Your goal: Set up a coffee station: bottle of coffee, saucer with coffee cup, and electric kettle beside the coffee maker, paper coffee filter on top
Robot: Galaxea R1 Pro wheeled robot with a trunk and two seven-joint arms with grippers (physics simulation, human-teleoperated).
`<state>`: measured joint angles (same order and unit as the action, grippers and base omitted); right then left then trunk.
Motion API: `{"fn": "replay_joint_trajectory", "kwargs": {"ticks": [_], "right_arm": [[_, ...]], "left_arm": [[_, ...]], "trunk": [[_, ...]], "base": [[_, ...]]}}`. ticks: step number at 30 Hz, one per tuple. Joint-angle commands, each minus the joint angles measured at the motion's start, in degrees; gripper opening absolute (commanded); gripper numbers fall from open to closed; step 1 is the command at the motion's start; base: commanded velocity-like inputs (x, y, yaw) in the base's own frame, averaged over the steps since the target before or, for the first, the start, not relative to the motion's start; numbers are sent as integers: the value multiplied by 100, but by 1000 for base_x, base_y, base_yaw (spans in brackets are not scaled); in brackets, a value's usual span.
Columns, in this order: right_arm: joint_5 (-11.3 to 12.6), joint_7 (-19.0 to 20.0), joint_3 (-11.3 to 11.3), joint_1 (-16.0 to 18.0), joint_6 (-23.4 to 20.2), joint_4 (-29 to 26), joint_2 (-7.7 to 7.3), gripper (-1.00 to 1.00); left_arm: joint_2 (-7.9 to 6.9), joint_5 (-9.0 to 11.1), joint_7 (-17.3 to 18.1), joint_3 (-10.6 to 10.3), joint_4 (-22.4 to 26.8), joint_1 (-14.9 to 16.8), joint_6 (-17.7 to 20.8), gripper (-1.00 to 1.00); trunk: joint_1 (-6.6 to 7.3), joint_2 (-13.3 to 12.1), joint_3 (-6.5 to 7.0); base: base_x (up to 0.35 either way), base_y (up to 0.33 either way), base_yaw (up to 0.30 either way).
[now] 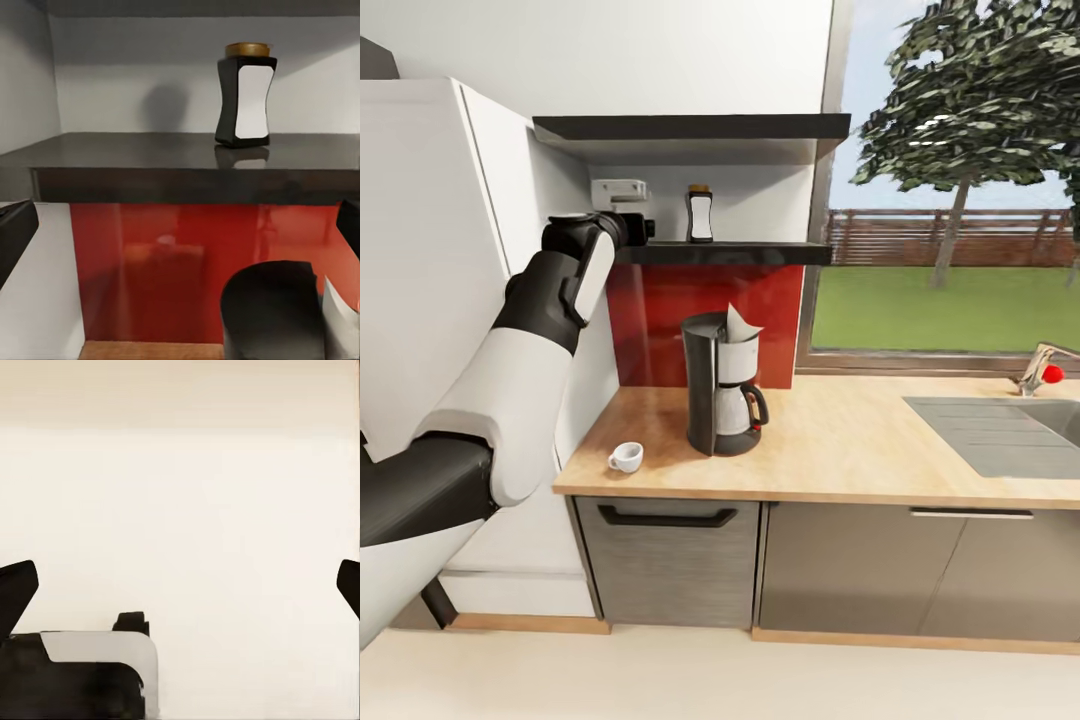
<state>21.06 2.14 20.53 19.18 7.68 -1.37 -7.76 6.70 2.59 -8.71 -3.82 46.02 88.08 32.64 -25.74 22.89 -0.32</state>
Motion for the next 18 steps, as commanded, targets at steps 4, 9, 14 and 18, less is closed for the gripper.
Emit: {"fn": "replay_joint_trajectory", "kwargs": {"ticks": [4,9,14,18], "right_arm": [[63,-14,44,-321,-818,0,6,100],[66,-19,47,-595,-1032,-3,32,100],[73,-31,48,-660,-1069,-10,57,100],[80,-35,48,-667,-1078,-12,68,100]], "left_arm": [[10,35,-56,-21,4,13,28,100],[28,32,-60,-22,16,21,31,100],[119,25,-61,-27,12,78,32,100],[153,25,-61,-29,-5,189,35,100]], "trunk": [[-5,4,-3],[-5,4,-3],[-5,4,-3],[-5,4,-3]], "base": [[286,0,0],[286,0,0],[73,0,0],[14,0,0]]}}
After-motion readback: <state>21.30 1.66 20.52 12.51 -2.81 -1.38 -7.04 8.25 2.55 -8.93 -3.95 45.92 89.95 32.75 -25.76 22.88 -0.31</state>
